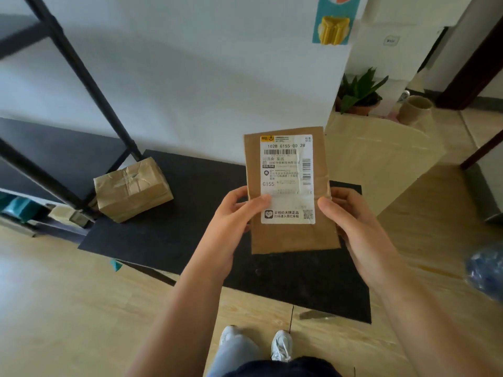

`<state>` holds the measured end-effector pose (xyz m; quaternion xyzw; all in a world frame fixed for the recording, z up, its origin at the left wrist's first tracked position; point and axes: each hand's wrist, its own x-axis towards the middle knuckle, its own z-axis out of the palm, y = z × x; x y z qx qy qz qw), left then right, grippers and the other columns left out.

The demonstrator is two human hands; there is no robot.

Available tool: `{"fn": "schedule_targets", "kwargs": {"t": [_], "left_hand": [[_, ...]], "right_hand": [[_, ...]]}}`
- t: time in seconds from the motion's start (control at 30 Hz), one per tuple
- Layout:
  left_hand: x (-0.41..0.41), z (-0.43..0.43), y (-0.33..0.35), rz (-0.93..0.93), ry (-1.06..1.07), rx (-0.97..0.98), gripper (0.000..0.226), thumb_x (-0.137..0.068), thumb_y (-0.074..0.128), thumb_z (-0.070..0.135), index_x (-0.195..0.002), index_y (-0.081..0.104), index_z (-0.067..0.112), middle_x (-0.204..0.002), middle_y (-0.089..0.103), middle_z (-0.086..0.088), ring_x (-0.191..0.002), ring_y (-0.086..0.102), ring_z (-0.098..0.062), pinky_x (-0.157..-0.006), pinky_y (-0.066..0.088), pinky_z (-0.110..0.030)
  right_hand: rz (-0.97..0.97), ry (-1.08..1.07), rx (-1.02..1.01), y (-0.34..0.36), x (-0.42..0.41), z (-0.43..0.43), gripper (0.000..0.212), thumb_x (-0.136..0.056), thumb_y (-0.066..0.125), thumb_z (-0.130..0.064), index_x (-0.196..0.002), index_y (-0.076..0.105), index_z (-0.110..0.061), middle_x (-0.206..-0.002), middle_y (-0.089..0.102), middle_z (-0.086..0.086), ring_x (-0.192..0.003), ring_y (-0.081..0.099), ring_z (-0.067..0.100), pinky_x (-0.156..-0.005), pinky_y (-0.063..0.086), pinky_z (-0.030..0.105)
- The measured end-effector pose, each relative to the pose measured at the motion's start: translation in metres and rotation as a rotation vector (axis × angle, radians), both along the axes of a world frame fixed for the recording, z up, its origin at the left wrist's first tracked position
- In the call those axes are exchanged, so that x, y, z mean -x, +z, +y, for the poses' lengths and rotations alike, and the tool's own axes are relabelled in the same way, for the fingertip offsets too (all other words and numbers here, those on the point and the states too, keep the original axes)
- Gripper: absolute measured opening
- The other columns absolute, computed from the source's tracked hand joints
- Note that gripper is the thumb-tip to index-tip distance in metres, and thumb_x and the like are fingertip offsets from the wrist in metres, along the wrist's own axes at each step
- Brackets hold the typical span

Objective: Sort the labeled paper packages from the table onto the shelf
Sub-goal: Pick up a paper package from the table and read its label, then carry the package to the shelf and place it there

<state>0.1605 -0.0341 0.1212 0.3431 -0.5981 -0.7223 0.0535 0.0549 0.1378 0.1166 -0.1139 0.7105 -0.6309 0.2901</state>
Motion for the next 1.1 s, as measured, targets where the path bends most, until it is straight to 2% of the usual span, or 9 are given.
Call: {"fn": "schedule_targets", "kwargs": {"t": [0.17, 0.27, 0.33, 0.4, 0.5, 0.67, 0.8, 0.93, 1.1], "left_hand": [[-0.039, -0.012, 0.001, -0.020, 0.119, -0.044, 0.081, -0.063, 0.075, 0.043, -0.138, 0.053, 0.023, -0.112, 0.075, 0.001, -0.104, 0.071, -0.017, -0.102, 0.050, -0.047], [-0.068, -0.026, 0.004, -0.013, 0.189, -0.053, 0.065, -0.079, 0.074, 0.035, -0.138, 0.052, 0.024, -0.111, 0.075, 0.001, -0.101, 0.072, -0.016, -0.099, 0.052, -0.044], [-0.092, -0.038, 0.002, -0.001, 0.239, -0.049, 0.059, -0.083, 0.073, 0.033, -0.137, 0.053, 0.025, -0.103, 0.078, 0.004, -0.094, 0.075, -0.013, -0.092, 0.056, -0.040], [-0.120, -0.053, 0.001, 0.021, 0.289, -0.047, 0.054, -0.084, 0.073, 0.032, -0.134, 0.056, 0.024, -0.095, 0.080, 0.006, -0.083, 0.077, -0.008, -0.076, 0.059, -0.032], [-0.174, -0.074, -0.002, 0.044, 0.364, -0.036, 0.046, -0.086, 0.072, 0.030, -0.129, 0.060, 0.020, -0.091, 0.081, 0.009, -0.079, 0.077, -0.005, -0.060, 0.059, -0.021], [-0.282, -0.112, -0.011, 0.025, 0.475, 0.019, 0.035, -0.089, 0.069, 0.030, -0.123, 0.068, 0.022, -0.103, 0.080, 0.005, -0.094, 0.076, -0.010, -0.072, 0.057, -0.022], [-0.363, -0.140, -0.010, -0.005, 0.580, 0.058, 0.026, -0.091, 0.067, 0.029, -0.116, 0.071, 0.022, -0.105, 0.079, 0.002, -0.099, 0.075, -0.014, -0.075, 0.058, -0.022], [-0.423, -0.161, -0.011, -0.049, 0.770, 0.149, 0.031, -0.086, 0.073, 0.035, -0.115, 0.070, 0.028, -0.104, 0.077, 0.006, -0.096, 0.074, -0.012, -0.080, 0.061, -0.030], [-0.468, -0.194, -0.021, -0.084, 1.013, 0.197, 0.038, -0.079, 0.080, 0.037, -0.112, 0.067, 0.023, -0.108, 0.074, 0.002, -0.092, 0.074, -0.013, -0.067, 0.061, -0.024]], "right_hand": [[0.058, 0.132, -0.048, 0.006, -0.026, -0.021, 0.071, -0.061, 0.070, -0.065, -0.121, 0.058, -0.030, -0.116, 0.071, -0.004, -0.112, 0.065, 0.014, -0.104, 0.047, 0.044], [0.087, 0.200, -0.070, 0.012, -0.047, -0.041, 0.066, -0.064, 0.068, -0.060, -0.122, 0.059, -0.030, -0.115, 0.071, -0.007, -0.111, 0.065, 0.011, -0.104, 0.046, 0.040], [0.105, 0.234, -0.078, 0.014, -0.066, -0.058, 0.064, -0.066, 0.066, -0.059, -0.123, 0.059, -0.031, -0.116, 0.071, -0.009, -0.112, 0.064, 0.010, -0.101, 0.046, 0.035], [0.119, 0.270, -0.082, 0.015, -0.091, -0.077, 0.061, -0.069, 0.064, -0.057, -0.125, 0.058, -0.032, -0.118, 0.070, -0.011, -0.113, 0.062, 0.008, -0.094, 0.046, 0.026], [0.102, 0.323, -0.101, 0.013, -0.135, -0.108, 0.047, -0.083, 0.065, -0.048, -0.127, 0.059, -0.032, -0.117, 0.069, -0.011, -0.112, 0.061, 0.007, -0.087, 0.046, 0.023], [0.068, 0.421, -0.135, 0.005, -0.230, -0.170, 0.038, -0.091, 0.063, -0.037, -0.129, 0.059, -0.031, -0.114, 0.070, -0.011, -0.104, 0.064, 0.005, -0.072, 0.048, 0.018], [0.057, 0.494, -0.149, -0.001, -0.301, -0.219, 0.043, -0.090, 0.065, -0.039, -0.132, 0.059, -0.032, -0.115, 0.072, -0.008, -0.109, 0.066, 0.013, -0.087, 0.054, 0.028], [0.135, 0.587, -0.126, 0.002, -0.356, -0.262, 0.045, -0.092, 0.065, -0.035, -0.137, 0.056, -0.032, -0.118, 0.068, -0.007, -0.104, 0.064, 0.007, -0.069, 0.050, 0.017], [0.225, 0.681, -0.103, -0.002, -0.403, -0.318, 0.045, -0.091, 0.066, -0.034, -0.136, 0.058, -0.031, -0.111, 0.069, -0.012, -0.104, 0.063, 0.005, -0.073, 0.049, 0.017]]}}
